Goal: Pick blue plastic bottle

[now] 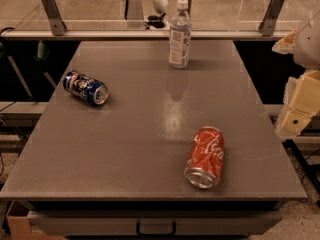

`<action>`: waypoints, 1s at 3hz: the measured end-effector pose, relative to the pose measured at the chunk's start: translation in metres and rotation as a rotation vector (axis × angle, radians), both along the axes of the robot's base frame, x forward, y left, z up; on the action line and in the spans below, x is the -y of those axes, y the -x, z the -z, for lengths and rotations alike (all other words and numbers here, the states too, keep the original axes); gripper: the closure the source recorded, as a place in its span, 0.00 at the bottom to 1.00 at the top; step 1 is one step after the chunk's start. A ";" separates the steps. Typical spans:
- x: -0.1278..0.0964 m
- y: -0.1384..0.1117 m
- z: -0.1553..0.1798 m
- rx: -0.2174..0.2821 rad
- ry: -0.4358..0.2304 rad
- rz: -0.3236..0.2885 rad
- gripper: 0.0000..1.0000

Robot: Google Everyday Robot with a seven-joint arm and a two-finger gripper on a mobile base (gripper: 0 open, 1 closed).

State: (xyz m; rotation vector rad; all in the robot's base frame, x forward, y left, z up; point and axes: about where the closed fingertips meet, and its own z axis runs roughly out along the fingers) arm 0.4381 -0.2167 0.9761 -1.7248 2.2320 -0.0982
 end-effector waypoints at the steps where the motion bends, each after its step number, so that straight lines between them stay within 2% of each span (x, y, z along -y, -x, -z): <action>1: 0.000 0.000 0.000 0.000 0.000 0.000 0.00; 2: 0.003 -0.006 0.000 0.016 -0.016 0.011 0.00; 3: 0.013 -0.045 0.016 0.052 -0.095 0.013 0.00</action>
Offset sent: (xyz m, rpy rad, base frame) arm 0.0145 -0.0075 -0.0048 0.0364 -0.0136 -0.0240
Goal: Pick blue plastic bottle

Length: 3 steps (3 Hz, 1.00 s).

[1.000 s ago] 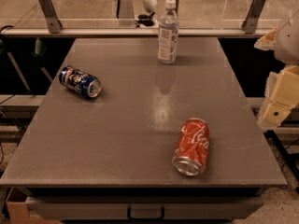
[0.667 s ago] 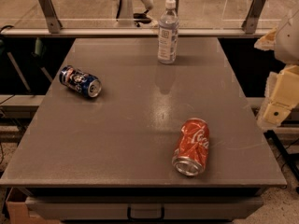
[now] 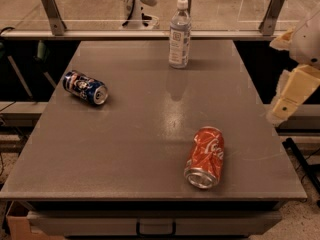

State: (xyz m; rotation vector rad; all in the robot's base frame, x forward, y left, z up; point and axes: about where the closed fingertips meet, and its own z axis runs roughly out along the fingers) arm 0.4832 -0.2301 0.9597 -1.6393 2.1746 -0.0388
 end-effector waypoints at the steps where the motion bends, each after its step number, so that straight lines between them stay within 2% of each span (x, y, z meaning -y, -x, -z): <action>1: 0.007 -0.067 0.023 0.063 -0.139 -0.004 0.00; 2: -0.002 -0.131 0.039 0.118 -0.284 -0.021 0.00; 3: -0.026 -0.190 0.046 0.182 -0.440 -0.028 0.00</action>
Offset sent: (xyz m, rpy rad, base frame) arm 0.2146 0.0080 -0.0534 0.4812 -0.1969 0.0376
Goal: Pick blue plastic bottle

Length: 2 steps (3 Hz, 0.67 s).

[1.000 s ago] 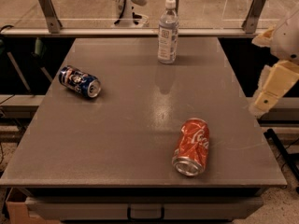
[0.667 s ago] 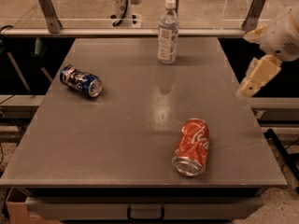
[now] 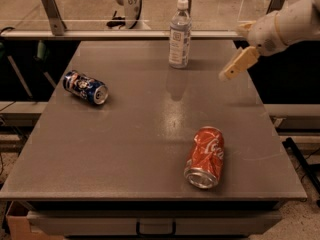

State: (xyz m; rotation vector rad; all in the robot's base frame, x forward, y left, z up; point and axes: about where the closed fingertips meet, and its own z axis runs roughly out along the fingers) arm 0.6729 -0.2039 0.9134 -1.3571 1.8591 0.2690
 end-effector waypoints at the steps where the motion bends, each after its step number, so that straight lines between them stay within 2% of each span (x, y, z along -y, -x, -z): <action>1: -0.030 -0.044 -0.003 0.036 -0.149 -0.006 0.00; 2: -0.068 -0.075 -0.013 0.051 -0.295 -0.024 0.00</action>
Offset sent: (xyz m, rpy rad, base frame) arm 0.1115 0.1027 0.0343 0.4684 -0.0739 0.0373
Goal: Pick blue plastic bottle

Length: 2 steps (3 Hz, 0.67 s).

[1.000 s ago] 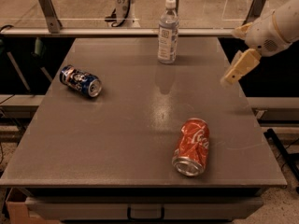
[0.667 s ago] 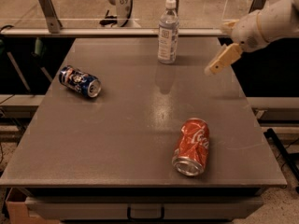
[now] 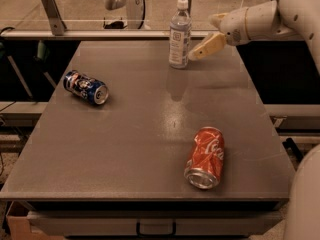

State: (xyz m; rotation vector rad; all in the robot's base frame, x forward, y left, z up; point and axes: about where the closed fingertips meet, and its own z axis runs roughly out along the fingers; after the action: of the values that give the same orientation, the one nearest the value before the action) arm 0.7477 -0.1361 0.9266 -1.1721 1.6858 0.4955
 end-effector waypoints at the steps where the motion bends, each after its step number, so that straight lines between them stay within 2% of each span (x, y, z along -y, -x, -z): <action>1: -0.030 -0.014 -0.007 -0.014 -0.101 -0.016 0.00; 2: -0.048 -0.020 -0.004 -0.052 -0.173 -0.020 0.15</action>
Offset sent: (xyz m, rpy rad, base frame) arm 0.0249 0.0598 -0.0003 0.2517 0.1007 0.0108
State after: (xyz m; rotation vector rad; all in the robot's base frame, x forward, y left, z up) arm 0.7681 -0.0886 0.9305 -1.0589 1.6415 0.6749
